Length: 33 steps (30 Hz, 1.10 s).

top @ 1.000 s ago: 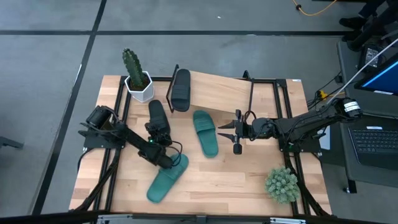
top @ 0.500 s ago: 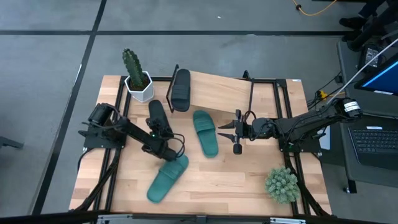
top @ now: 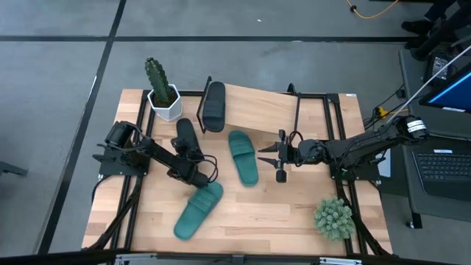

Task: Pick and place slides into the shelf
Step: Put the black slide on the shelf

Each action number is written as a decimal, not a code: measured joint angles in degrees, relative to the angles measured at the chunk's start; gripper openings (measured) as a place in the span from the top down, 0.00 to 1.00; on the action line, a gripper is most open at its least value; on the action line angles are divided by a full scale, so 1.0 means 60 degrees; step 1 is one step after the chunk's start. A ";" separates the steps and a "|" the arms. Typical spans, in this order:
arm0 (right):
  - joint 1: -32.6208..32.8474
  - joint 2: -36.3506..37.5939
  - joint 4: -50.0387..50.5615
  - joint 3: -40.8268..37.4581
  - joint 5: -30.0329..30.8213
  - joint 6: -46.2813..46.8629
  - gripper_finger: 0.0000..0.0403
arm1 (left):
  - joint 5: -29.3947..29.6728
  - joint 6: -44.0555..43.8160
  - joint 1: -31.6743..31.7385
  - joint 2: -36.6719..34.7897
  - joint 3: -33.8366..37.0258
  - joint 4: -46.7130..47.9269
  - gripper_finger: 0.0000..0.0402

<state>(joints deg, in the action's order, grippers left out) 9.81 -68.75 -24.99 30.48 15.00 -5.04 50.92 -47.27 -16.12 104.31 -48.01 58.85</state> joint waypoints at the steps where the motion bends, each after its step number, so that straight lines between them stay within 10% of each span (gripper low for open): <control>1: -0.0002 0.0000 -0.0002 0.0000 0.0000 0.0000 0.71 | -0.0020 0.0000 -0.0009 0.0000 0.0000 -0.0014 0.72; 7: 0.0000 0.0000 0.0000 0.0000 0.0000 -0.0009 0.71 | -0.0122 -0.0007 -0.0119 0.0000 0.0011 -0.0084 0.97; 33: -0.0304 0.0000 -0.0003 0.0000 0.0000 0.0029 0.71 | -0.0853 -0.2269 -0.3285 -0.0029 -0.4711 0.4873 0.99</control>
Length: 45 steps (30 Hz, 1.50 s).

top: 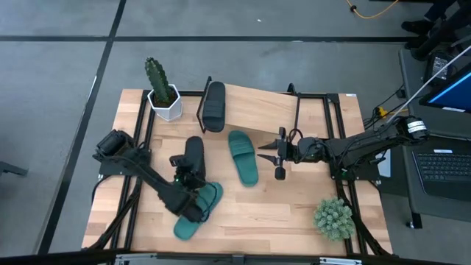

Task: Pick and place slides into the shelf
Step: Put the black slide on the shelf

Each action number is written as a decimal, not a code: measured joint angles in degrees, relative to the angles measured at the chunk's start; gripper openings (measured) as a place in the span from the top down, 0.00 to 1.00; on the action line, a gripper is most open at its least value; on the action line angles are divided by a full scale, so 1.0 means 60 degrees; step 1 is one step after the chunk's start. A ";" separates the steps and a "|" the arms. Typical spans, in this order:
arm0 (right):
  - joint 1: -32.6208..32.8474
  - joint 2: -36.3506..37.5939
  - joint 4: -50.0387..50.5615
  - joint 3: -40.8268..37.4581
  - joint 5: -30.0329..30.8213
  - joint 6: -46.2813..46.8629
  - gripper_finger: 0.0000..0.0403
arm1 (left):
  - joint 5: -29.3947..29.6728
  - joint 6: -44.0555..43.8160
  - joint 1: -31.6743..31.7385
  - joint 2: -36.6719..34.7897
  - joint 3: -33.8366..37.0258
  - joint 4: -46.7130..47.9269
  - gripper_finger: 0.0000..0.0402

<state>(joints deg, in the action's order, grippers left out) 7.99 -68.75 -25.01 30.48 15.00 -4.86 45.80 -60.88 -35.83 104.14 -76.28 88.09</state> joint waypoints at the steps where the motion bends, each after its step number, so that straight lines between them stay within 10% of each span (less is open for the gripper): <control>1: 0.0000 0.0000 0.0003 0.0000 0.0000 0.0002 0.71 | 0.0004 -0.0022 -0.0153 0.0000 -0.0263 0.0097 0.99; 12: 0.0000 0.0000 0.0003 0.0000 0.0000 0.0010 0.71 | 0.1649 -0.0189 -0.1299 -0.0007 -0.2035 0.0317 0.99; 28: 0.0026 0.0000 -0.0084 0.0000 -0.0004 0.0051 0.71 | 0.4683 0.3125 0.0836 -0.0007 -0.3710 0.0168 0.99; 45: 0.0024 0.0000 -0.0006 0.0000 -0.0004 0.0308 0.71 | 0.2689 1.0916 0.4326 -0.0008 -0.4636 -0.4850 0.99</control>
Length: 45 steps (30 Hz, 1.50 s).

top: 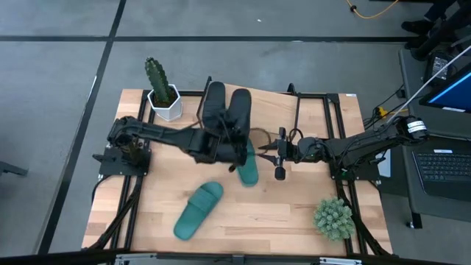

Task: Pick and place slides into the shelf
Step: Put the black slide on the shelf

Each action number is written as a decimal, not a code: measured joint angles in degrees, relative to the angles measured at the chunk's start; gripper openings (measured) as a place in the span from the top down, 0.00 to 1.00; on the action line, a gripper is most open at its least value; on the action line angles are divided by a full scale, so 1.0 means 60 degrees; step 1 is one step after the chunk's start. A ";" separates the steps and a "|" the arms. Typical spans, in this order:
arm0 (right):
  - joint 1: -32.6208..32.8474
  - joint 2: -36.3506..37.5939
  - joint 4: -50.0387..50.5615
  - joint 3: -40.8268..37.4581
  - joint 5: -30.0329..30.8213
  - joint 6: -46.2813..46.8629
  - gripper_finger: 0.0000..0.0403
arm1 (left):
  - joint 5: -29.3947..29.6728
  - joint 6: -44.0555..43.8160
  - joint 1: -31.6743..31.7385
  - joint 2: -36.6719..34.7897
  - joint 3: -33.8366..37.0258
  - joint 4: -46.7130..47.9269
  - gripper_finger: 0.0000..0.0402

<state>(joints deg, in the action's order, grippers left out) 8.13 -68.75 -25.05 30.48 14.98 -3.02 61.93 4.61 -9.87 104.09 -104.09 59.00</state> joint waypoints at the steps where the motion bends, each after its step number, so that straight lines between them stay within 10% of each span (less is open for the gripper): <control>1: -0.0002 0.0000 0.0016 0.0000 0.0000 0.0010 0.71 | 0.0003 0.0239 0.0116 0.0000 0.0000 -0.0190 0.99; 45: -0.0035 0.0000 0.0425 0.0000 -0.0004 0.0416 0.71 | 0.0000 0.3868 0.1742 0.0648 0.0004 -0.3747 0.99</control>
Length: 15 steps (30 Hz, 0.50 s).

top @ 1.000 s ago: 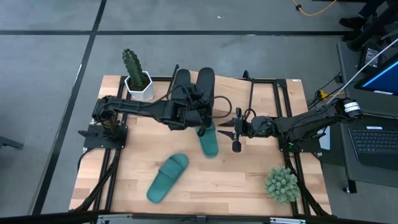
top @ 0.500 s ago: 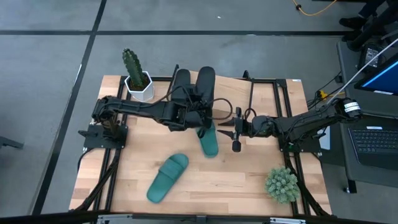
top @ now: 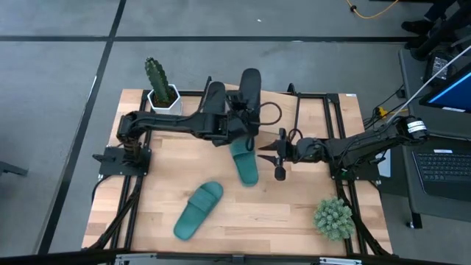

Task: Pick and place slides into the shelf
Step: Put the black slide on the shelf

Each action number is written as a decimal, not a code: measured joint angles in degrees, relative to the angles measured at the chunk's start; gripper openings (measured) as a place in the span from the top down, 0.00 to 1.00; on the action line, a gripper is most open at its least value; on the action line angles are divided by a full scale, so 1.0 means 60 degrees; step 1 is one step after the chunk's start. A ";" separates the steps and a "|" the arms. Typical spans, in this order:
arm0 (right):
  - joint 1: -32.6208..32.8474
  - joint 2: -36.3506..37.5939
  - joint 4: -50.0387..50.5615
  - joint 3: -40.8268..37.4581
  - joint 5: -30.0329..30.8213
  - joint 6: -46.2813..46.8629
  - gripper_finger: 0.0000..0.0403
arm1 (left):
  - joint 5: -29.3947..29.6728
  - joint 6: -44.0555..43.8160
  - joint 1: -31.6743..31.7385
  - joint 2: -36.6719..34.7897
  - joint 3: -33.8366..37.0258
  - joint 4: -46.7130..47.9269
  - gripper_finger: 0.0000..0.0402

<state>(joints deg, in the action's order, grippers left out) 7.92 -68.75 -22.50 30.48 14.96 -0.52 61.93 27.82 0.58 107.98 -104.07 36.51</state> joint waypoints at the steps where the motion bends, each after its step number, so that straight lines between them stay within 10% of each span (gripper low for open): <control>1: 0.0000 0.0000 0.0125 0.0000 0.0000 -0.0046 0.71 | -0.0002 0.0150 0.0048 0.0087 0.0000 -0.0195 0.99; 15: -0.0004 -0.0004 0.0818 0.0000 0.0004 -0.0203 0.71 | -0.0343 -0.0113 0.0734 0.0643 -0.0004 -0.0448 0.99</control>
<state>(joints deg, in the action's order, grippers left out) 7.90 -68.77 -17.59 30.48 14.98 -1.74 59.87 27.14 4.99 111.84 -104.09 33.82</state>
